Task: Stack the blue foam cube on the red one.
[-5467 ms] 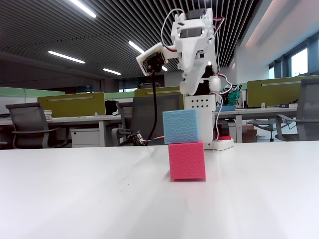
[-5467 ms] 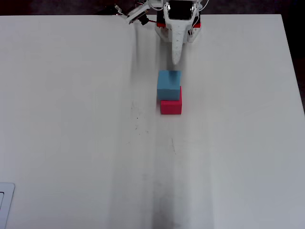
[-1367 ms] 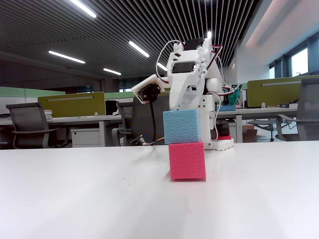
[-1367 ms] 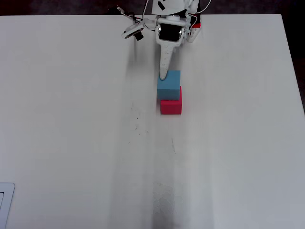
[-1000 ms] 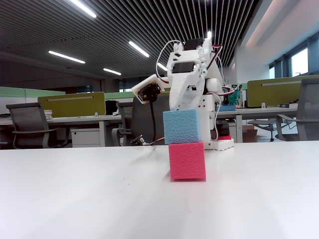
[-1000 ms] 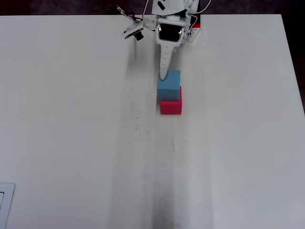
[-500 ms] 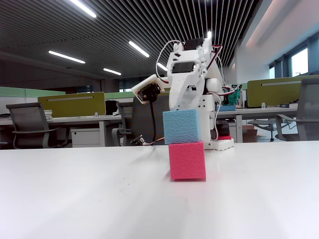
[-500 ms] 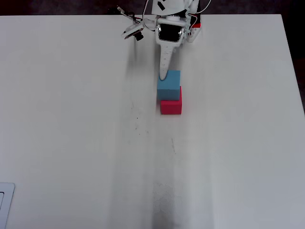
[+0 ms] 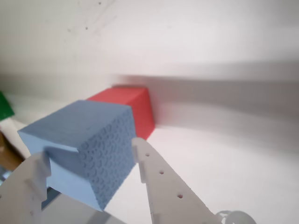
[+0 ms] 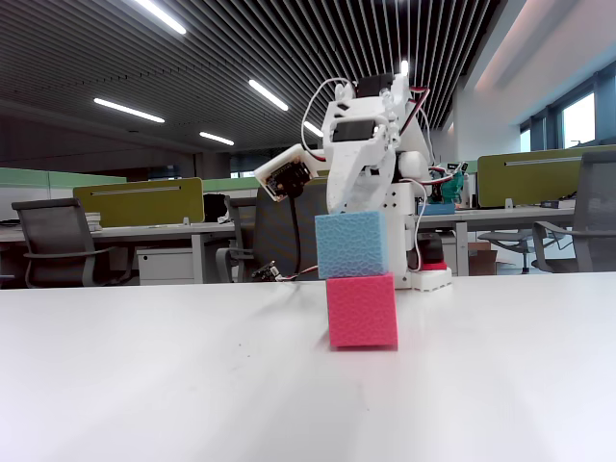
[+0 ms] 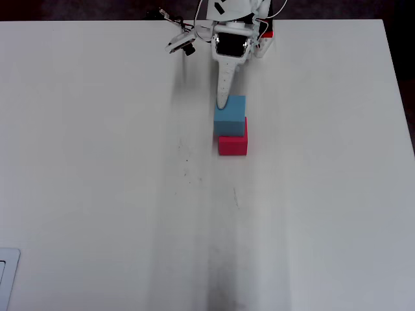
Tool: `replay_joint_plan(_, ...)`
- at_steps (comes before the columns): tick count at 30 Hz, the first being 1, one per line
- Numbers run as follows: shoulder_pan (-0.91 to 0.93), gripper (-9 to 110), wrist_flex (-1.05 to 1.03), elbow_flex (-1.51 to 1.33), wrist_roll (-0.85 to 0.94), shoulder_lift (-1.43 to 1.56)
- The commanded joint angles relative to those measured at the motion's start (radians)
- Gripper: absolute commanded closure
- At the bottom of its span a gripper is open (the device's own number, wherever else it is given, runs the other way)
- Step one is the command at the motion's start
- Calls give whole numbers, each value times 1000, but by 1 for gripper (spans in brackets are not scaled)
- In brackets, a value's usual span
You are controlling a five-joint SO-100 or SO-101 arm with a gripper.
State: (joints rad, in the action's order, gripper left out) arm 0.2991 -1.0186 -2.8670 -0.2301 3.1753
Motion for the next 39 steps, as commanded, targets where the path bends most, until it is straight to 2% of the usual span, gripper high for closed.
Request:
replay_joint_plan(1,-9,78,14,5,-2,9)
replay_joint_plan(39,20,77,17,3,-2,9)
